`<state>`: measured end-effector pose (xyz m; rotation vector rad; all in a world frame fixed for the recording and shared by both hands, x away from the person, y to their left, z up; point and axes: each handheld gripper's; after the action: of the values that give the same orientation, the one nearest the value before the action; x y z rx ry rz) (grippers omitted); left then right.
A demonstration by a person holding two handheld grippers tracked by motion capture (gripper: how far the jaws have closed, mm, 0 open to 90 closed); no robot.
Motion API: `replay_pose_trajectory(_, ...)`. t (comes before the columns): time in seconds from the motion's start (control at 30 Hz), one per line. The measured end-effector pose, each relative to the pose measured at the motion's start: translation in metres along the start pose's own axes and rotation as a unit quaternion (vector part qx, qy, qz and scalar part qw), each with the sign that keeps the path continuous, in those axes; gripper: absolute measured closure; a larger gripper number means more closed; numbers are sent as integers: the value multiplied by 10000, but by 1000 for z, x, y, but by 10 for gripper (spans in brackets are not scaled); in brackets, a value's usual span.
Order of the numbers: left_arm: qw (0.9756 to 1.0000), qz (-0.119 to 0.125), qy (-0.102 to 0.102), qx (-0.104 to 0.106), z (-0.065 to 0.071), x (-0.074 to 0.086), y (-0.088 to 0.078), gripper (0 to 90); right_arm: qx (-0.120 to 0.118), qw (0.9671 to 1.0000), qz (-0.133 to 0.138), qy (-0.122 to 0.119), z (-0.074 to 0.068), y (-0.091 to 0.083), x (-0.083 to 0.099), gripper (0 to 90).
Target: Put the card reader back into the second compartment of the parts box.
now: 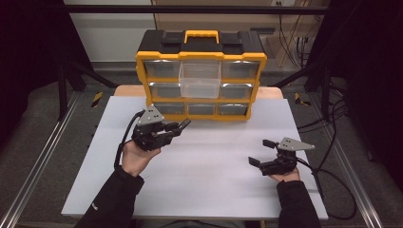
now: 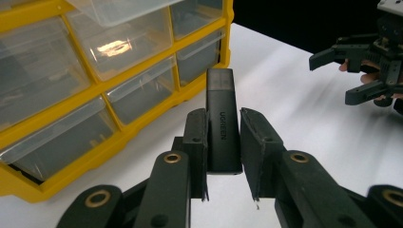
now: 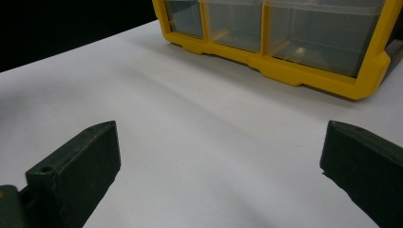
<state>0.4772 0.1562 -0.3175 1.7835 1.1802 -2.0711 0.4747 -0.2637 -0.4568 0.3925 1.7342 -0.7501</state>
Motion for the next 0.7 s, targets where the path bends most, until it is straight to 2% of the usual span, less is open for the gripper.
replay_pose_trajectory(0.7, 9997, 195, 113, 2, 1, -24, -10, 724, -3, 10000, 0, -4, 0, 0, 0, 2)
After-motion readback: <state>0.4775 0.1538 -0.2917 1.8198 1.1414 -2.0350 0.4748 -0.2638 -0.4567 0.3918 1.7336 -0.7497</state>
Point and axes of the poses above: each handheld gripper's, and its own axes: y roughly forward along the jaws, x roughly out of its underside, z roughly to its right, and after that the axes turned 3 degrees about z, right-handed
